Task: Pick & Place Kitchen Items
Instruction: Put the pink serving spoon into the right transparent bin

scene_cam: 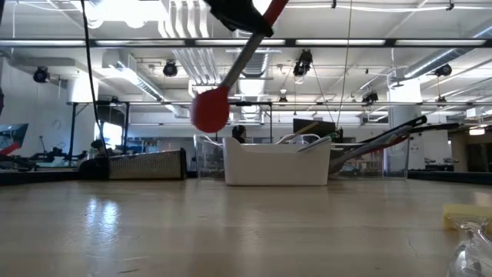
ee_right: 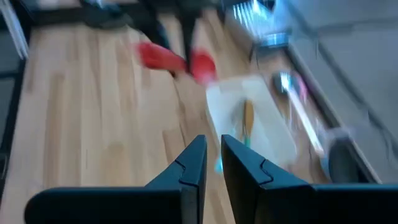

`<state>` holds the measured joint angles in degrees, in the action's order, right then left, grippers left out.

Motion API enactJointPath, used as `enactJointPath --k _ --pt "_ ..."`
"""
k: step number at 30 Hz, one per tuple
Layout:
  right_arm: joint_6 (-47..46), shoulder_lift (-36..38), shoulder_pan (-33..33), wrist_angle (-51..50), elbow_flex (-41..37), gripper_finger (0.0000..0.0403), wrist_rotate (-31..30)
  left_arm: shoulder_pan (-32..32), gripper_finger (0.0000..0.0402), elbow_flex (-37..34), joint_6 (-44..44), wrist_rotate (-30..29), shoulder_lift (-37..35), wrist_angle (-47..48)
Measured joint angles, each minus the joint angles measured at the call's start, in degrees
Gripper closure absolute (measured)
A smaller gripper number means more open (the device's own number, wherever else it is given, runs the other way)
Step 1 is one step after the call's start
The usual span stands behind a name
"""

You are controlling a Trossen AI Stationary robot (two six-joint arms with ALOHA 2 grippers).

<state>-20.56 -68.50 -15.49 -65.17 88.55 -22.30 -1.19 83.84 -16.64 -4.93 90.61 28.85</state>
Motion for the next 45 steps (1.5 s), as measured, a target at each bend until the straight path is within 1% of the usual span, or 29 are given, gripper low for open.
enactJointPath --k 2,4,6,8,11,14,17,21,24,29,33,39,42,45 --pt "1.1 2.0 -2.6 7.1 -4.7 0.036 -3.5 1.0 0.034 -0.1 0.3 1.8 0.0 -3.4" --pt "3.1 3.6 -4.3 13.9 -9.1 0.036 -5.6 2.0 0.034 -0.1 0.4 5.0 0.0 -7.0" --pt "5.2 4.7 -4.9 19.6 -13.0 0.036 -6.3 2.7 0.034 -0.1 1.0 8.2 0.0 -11.0" --pt "6.0 5.9 -4.9 24.0 -16.0 0.036 -6.4 3.2 0.034 -0.1 2.0 10.2 -0.1 -14.2" --pt "7.3 7.9 -4.9 31.8 -19.7 0.036 -7.7 3.8 0.034 -0.1 3.1 12.0 -0.1 -16.9" --pt "11.2 9.3 -4.9 40.9 -23.1 0.0354 -8.3 3.9 0.034 -0.1 3.2 13.0 -0.1 -18.7" --pt "13.9 10.3 -4.9 46.1 -24.9 0.0339 -8.5 3.8 0.034 -0.1 3.7 13.3 -0.1 -18.8" --pt "14.4 10.8 -4.2 47.6 -25.8 0.0307 -9.4 4.0 0.034 -0.1 4.4 13.3 -0.1 -18.8" --pt "14.3 9.8 -3.2 47.7 -25.6 0.0279 -9.4 4.0 0.034 -0.1 4.7 13.2 -0.1 -18.9" --pt "15.4 6.2 -2.0 47.9 -21.7 0.0237 -9.2 4.0 0.034 -0.1 4.7 13.2 -0.1 -19.0" --pt "16.7 3.3 -2.0 47.1 -18.3 0.0217 -8.7 4.0 0.034 -0.1 4.8 13.0 -0.1 -19.0" --pt "17.6 -0.9 -2.0 44.3 -13.8 0.0215 -8.6 4.0 0.034 -0.2 4.8 13.0 -0.1 -19.0" --pt "18.7 -3.0 -2.0 44.0 -11.7 0.0226 -8.6 4.0 0.034 -0.2 4.8 13.0 -0.1 -19.0" --pt "19.7 -4.8 -1.8 42.5 -9.3 0.0251 -9.0 4.0 0.034 -0.2 4.8 13.1 -0.1 -18.9"
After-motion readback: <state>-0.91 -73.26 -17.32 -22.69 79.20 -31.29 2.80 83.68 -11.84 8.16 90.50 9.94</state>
